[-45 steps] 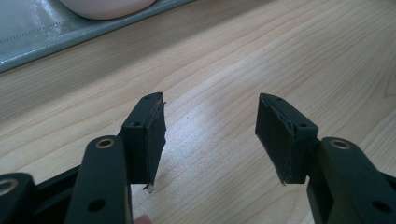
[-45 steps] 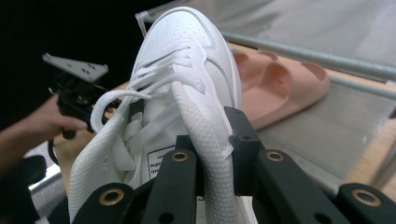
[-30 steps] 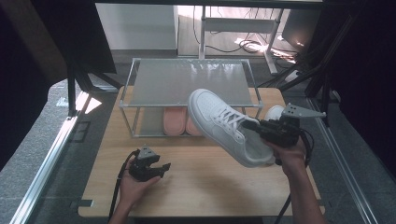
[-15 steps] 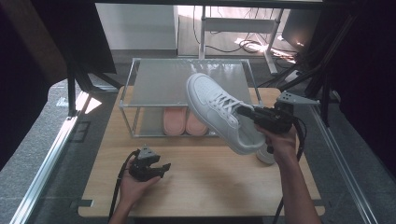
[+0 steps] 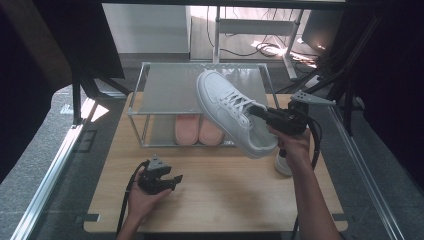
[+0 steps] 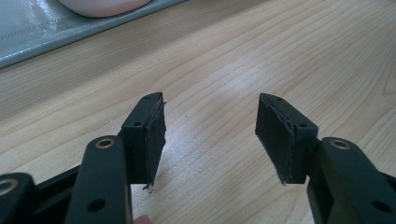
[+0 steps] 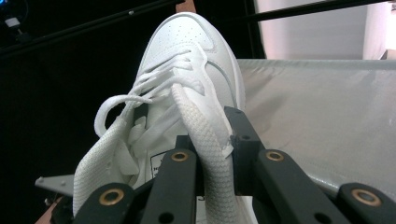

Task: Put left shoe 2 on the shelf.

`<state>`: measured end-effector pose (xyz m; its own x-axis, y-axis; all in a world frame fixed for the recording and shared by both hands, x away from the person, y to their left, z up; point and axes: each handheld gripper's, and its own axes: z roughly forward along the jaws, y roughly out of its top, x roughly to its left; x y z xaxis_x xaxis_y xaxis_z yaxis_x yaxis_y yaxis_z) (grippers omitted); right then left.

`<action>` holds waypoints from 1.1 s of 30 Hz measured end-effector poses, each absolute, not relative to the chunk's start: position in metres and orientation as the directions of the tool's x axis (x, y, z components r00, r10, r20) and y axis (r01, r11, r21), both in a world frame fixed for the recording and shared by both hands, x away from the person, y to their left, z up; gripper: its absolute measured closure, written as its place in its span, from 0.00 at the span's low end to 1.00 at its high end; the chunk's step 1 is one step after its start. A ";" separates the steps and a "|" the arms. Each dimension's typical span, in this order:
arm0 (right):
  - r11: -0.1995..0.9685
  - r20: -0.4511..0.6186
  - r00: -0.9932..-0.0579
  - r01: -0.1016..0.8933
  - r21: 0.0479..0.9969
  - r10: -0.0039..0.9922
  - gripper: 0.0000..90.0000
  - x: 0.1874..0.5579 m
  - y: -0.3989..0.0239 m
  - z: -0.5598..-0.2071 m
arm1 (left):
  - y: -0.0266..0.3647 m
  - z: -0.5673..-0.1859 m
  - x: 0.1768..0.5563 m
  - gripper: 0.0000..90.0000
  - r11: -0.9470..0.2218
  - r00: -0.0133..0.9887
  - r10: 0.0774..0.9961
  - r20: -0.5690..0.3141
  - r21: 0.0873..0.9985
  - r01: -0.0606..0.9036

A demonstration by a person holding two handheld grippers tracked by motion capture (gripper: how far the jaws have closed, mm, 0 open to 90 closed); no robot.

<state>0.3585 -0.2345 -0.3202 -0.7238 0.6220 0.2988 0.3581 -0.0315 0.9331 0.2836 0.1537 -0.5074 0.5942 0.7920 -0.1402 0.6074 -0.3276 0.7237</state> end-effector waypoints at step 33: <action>-0.187 0.420 -0.594 0.414 0.891 0.686 0.92 0.420 -0.185 -0.307 | 0.155 -0.508 0.284 0.48 -0.323 0.599 0.787 -0.151 0.727 0.607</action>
<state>0.4205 -0.1845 -0.3066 -0.5945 0.6856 0.4202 0.4137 -0.1873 0.8910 0.2840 0.1548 -0.5079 0.5989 0.7865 -0.1509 0.6067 -0.3226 0.7266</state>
